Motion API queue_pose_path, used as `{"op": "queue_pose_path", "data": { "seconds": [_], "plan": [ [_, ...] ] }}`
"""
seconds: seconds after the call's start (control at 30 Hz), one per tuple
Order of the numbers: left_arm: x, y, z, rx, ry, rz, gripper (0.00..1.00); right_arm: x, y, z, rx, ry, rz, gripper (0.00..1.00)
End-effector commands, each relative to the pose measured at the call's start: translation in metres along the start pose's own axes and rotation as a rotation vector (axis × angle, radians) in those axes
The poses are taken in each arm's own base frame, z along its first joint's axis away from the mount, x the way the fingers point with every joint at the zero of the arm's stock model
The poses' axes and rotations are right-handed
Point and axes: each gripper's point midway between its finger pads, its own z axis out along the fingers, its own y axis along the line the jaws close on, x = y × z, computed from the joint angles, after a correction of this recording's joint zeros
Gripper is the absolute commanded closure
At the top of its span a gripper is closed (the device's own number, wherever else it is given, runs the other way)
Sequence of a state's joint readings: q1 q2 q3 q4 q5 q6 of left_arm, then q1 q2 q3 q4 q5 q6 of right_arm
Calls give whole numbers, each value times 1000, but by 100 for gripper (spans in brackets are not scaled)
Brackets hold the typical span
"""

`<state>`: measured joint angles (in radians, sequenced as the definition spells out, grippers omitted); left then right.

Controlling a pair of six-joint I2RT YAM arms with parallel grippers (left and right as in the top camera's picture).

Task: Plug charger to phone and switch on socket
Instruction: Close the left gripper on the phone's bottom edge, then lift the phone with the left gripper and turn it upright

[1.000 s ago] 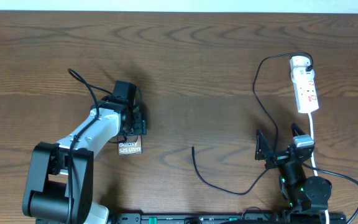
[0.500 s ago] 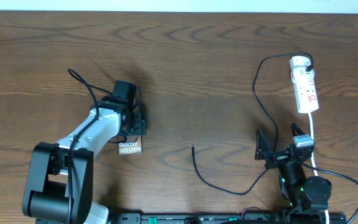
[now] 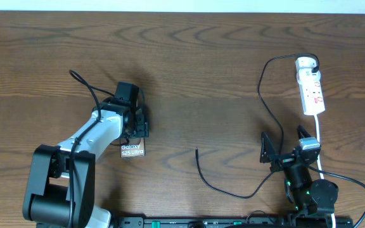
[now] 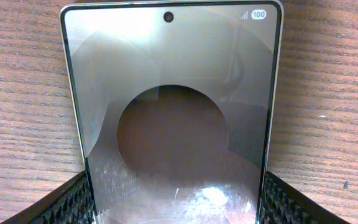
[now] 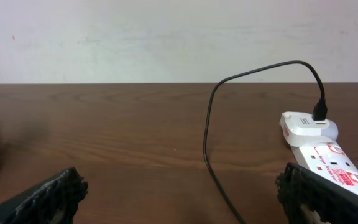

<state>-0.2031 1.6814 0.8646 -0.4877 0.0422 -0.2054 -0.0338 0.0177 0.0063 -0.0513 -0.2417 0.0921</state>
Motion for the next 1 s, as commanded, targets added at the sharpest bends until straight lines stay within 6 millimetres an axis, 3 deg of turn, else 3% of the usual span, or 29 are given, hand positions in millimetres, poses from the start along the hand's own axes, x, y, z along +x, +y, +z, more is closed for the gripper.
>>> {"op": "queue_pose_path", "data": {
  "seconds": [0.0,0.13,0.23,0.53,0.7,0.97],
  "plan": [
    [9,-9,10,52,45,2,68,2,1,0,-5,7,9,1],
    [7,-10,10,54,37,3,77,2,1,0,-5,7,9,1],
    [6,-10,10,55,35,3,92,2,1,0,-5,7,9,1],
    [-2,-19,-4,105,-5,4,93,2,1,0,-5,7,9,1],
    [-17,-34,-31,193,-75,11,92,2,1,0,-5,7,9,1],
    [-40,-49,-98,329,-249,-69,92,2,1,0,-5,7,9,1]
  ]
}}
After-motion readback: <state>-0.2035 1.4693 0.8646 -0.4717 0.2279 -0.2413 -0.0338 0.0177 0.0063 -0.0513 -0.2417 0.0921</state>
